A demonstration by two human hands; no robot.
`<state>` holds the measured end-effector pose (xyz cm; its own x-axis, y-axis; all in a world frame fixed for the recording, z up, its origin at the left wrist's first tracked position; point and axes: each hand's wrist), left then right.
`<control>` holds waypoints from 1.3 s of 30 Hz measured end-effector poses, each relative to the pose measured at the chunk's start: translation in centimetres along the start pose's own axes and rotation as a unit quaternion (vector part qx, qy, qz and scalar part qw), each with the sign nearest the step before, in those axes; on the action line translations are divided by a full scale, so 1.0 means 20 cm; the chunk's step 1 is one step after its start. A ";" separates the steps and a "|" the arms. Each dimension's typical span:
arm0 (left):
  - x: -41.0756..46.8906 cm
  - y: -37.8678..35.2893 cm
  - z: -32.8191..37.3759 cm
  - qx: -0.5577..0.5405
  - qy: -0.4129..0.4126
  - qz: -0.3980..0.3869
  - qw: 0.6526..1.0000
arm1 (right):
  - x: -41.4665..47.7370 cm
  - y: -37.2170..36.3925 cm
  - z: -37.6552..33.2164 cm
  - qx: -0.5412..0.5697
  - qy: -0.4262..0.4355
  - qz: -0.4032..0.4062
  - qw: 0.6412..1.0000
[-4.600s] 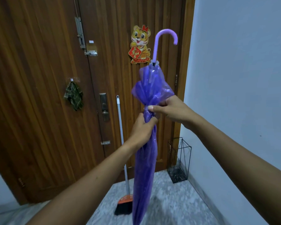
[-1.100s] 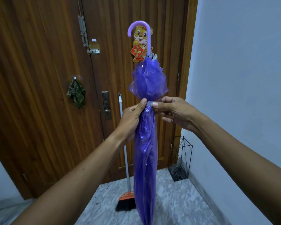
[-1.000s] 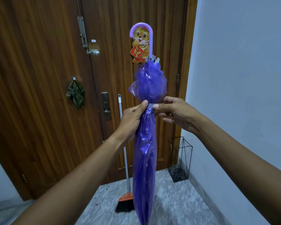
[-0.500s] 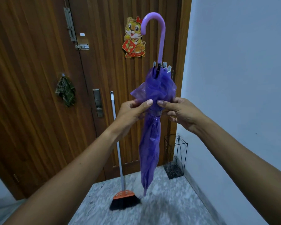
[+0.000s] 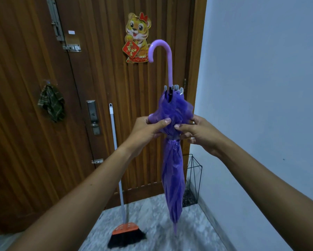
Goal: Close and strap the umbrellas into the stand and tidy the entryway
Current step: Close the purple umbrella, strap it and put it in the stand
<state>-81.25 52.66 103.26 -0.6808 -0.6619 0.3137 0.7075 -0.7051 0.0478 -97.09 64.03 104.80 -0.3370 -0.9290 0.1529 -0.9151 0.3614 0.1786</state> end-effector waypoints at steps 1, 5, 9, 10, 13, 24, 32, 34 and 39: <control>0.06 0.00 -0.02 0.003 0.004 -0.009 1.000 | 0.05 0.02 0.02 -0.006 0.000 -0.001 1.000; 0.32 0.01 -0.15 0.008 0.017 -0.045 0.999 | 0.27 0.11 0.14 -0.008 -0.010 0.013 1.000; 0.67 0.03 -0.34 0.003 0.023 -0.065 0.998 | 0.57 0.21 0.23 -0.006 -0.032 0.026 0.999; 0.77 0.04 -0.38 0.002 0.025 -0.068 0.997 | 0.66 0.24 0.25 -0.012 -0.038 0.033 0.999; 1.08 0.08 -0.50 -0.002 0.039 -0.084 0.996 | 0.95 0.33 0.29 -0.031 -0.056 0.053 0.997; 1.84 0.03 -1.06 -0.009 0.094 -0.175 0.980 | 1.56 0.59 0.80 -0.014 -0.094 0.166 0.982; 2.34 -0.14 -1.54 -0.011 0.128 -0.192 0.973 | 1.98 0.94 1.25 0.028 -0.134 0.178 0.974; 2.47 -0.17 -1.65 -0.006 0.156 -0.212 0.965 | 2.11 1.04 1.39 0.031 -0.146 0.164 0.975; 2.82 -0.32 -1.97 0.025 0.268 -0.201 0.942 | 2.43 1.31 1.78 0.052 -0.194 0.139 0.970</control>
<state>-131.62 9.78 83.18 -0.8839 -0.3868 -0.2628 0.3712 -0.9222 0.1089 -145.38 25.46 82.34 -0.6132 -0.7644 -0.1991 -0.7876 0.6109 0.0802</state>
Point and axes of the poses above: each hand's wrist, its own x-axis towards the middle knuckle, its own y-axis out of the back of the hand, z = x × y, and after that the axes turned 1 degree about y, right-handed
